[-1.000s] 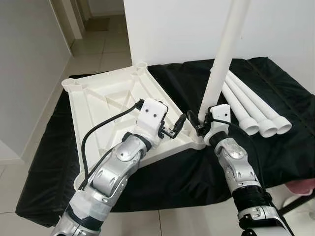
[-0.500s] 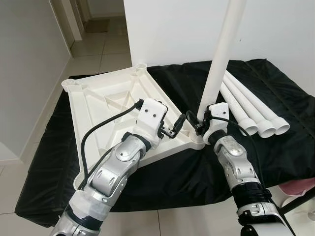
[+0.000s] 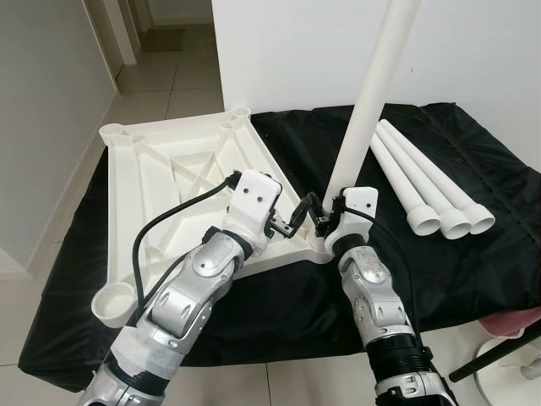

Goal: Building children table

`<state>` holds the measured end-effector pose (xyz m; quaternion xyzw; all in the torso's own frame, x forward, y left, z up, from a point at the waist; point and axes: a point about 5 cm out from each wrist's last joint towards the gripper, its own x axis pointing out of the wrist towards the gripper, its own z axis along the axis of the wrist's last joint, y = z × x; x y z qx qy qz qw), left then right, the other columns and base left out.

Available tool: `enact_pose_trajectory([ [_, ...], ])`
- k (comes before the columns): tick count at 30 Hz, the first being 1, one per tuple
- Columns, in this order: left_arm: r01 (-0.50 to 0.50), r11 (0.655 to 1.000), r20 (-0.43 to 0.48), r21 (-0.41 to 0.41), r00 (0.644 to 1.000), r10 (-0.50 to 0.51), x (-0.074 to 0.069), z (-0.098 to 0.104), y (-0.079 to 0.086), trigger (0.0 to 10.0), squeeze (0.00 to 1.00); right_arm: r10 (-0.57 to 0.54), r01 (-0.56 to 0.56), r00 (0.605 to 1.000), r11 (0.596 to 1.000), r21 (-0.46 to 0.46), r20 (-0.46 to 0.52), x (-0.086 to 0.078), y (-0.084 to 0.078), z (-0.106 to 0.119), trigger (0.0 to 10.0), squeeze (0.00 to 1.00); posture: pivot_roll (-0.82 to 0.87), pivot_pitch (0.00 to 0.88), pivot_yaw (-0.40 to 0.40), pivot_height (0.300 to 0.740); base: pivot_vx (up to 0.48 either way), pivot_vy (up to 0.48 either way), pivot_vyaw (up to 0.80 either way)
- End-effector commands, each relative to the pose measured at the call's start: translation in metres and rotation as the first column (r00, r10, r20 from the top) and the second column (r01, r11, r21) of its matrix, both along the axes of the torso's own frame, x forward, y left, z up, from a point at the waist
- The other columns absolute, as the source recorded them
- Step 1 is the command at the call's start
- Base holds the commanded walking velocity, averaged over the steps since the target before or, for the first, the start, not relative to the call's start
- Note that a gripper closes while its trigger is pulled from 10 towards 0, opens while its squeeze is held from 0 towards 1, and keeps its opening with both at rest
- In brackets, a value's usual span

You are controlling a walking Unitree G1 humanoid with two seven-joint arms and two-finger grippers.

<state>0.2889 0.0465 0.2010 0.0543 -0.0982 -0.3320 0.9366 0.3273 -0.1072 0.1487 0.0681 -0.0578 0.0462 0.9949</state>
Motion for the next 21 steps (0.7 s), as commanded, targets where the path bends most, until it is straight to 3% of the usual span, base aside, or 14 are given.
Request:
enact_pose_trajectory([
  [1, 0.094, 0.994, 0.012, 0.047, 0.995, -0.095, -0.004, -0.001, 0.000, 10.0, 0.00, -0.060, 0.070, 0.991, 0.994, 0.080, -0.119, -0.005, 0.003, -0.021, 10.0, 0.00, -0.04, 0.024, 0.055, 0.740, 0.000, 0.000, 0.00],
  [5, 0.068, 0.996, 0.009, 0.059, 0.998, -0.069, -0.002, -0.003, 0.007, 10.0, 0.00, -0.139, 0.151, 0.978, 0.986, 0.068, -0.155, -0.009, 0.012, -0.024, 10.0, 0.00, -0.04, 0.023, 0.057, 0.740, 0.000, 0.000, 0.00],
  [9, 0.058, 0.996, 0.007, 0.062, 0.998, -0.059, 0.000, -0.004, 0.010, 10.0, 0.00, -0.145, 0.152, 0.980, 0.988, 0.040, -0.134, -0.009, 0.012, -0.020, 10.0, 0.00, -0.04, 0.025, 0.059, 0.740, 0.000, 0.000, 0.00],
  [21, 0.059, 0.996, 0.007, 0.065, 0.998, -0.060, 0.000, -0.004, 0.009, 10.0, 0.00, -0.226, 0.224, 0.972, 0.974, -0.040, -0.062, 0.001, -0.006, 0.000, 10.0, 0.00, -0.04, 0.026, 0.059, 0.740, 0.000, 0.000, 0.00],
])
